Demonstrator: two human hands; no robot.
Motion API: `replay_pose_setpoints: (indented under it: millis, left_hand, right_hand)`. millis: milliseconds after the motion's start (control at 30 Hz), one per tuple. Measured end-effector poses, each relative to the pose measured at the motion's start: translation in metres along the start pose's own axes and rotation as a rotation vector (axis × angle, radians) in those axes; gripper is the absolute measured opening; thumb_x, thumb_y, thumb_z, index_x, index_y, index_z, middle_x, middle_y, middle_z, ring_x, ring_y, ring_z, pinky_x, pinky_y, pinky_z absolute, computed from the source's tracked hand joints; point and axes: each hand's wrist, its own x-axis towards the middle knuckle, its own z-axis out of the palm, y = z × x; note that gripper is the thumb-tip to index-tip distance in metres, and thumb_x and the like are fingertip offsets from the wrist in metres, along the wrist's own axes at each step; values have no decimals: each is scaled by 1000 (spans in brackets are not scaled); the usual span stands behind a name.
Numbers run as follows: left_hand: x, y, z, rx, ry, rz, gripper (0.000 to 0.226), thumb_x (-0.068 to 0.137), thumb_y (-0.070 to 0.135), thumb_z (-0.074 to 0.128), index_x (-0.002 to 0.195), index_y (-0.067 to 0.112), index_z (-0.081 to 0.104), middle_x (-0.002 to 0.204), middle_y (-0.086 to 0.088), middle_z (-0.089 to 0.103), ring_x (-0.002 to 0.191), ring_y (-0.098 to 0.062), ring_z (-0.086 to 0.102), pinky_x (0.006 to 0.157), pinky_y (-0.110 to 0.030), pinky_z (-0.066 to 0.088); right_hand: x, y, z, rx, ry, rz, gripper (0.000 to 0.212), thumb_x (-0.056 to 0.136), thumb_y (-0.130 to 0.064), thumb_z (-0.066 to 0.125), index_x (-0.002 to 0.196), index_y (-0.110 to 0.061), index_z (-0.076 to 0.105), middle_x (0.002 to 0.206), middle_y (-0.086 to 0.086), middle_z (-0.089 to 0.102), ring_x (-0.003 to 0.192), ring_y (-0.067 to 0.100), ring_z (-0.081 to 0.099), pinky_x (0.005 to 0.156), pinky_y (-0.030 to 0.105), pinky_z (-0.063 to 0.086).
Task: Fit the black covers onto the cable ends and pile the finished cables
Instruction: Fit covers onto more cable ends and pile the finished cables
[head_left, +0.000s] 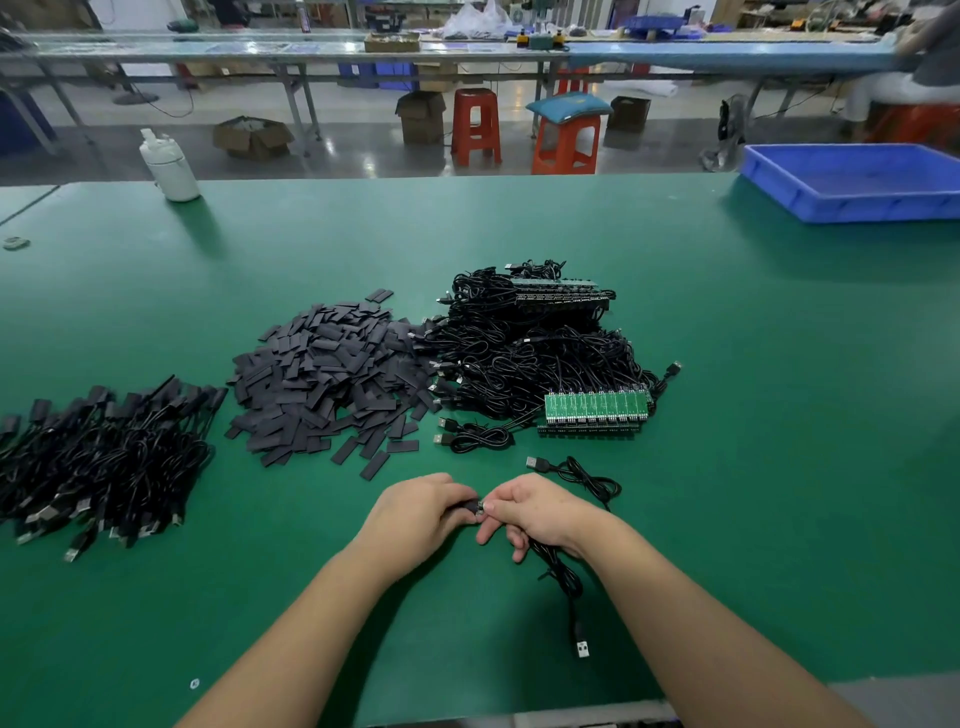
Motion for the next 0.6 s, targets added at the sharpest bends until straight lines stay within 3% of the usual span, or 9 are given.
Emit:
replay_pose_setpoints:
  millis: [100,333,600]
  left_hand:
    - [-3,-2,2,124,50,87,34,100,51,44,124,35,63,106,11,66,101,-9,60,81,-32,51]
    - [-10,0,4,1,219,140,23,96,36,59,109,22,73,91,6,72,83,-17,66,69,-34,55]
    - [-10,-2,6,-37,222,159,21,94,30,65,108,18,75,93,6,74,80,-16,68,70,-31,56]
  right_hand:
    - [-1,-1,-1,1,-6,-3,26,106,-22,49,113,-2,64,96,5,77,47,6,46,54,25,55]
    - [0,-1,-1,43,7,-5,26,103,-29,55,106,-7,67,97,5,78,47,6,48,55,26,56]
    - [1,3,1,17,9,-13,24,105,-22,50,109,-5,66,99,6,77,47,6,49,56,25,56]
